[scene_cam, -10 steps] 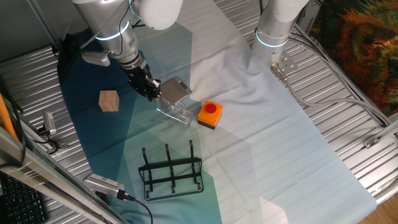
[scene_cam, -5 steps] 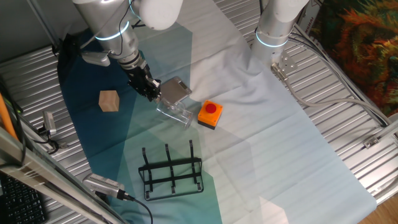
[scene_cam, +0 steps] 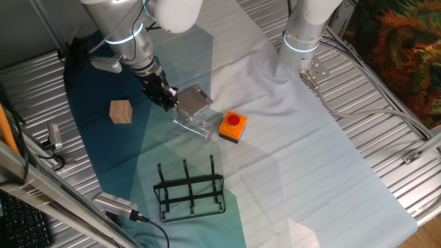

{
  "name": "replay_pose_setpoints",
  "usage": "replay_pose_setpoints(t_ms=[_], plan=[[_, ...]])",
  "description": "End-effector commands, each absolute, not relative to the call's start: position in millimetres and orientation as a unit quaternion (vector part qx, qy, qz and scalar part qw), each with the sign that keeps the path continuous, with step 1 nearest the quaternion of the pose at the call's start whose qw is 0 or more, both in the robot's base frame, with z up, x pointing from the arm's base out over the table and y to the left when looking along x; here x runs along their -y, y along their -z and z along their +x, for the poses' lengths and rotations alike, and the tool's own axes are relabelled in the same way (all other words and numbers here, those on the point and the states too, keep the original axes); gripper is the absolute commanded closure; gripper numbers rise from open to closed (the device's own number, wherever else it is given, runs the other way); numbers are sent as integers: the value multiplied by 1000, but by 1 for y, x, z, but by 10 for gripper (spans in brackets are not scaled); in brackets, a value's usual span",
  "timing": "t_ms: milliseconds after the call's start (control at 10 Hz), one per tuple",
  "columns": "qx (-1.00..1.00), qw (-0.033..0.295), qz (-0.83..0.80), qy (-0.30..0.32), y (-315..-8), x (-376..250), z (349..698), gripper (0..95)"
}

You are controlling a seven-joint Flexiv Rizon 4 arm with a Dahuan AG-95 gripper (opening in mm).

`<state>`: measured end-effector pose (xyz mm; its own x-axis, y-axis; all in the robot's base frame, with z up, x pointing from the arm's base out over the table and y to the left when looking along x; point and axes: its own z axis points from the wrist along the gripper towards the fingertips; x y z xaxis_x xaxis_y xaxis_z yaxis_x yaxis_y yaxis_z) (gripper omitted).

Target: Take the cup off the cup rack

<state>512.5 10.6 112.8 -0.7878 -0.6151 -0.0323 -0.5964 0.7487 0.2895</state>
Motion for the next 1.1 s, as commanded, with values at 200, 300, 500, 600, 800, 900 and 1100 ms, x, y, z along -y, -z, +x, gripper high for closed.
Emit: replay_pose_setpoints(t_ms=[200, 300, 500, 600, 800, 900, 1100], plan=[[938, 34, 318, 132, -114, 10, 493, 760], [939, 35, 317, 131, -114, 12, 491, 760], [942, 33, 309, 127, -113, 16, 485, 760], [943, 30, 308, 127, -112, 17, 483, 760], [943, 26, 308, 126, -107, 19, 475, 760], [944, 22, 306, 126, -104, 20, 470, 760], [948, 16, 294, 121, -99, 24, 454, 760]])
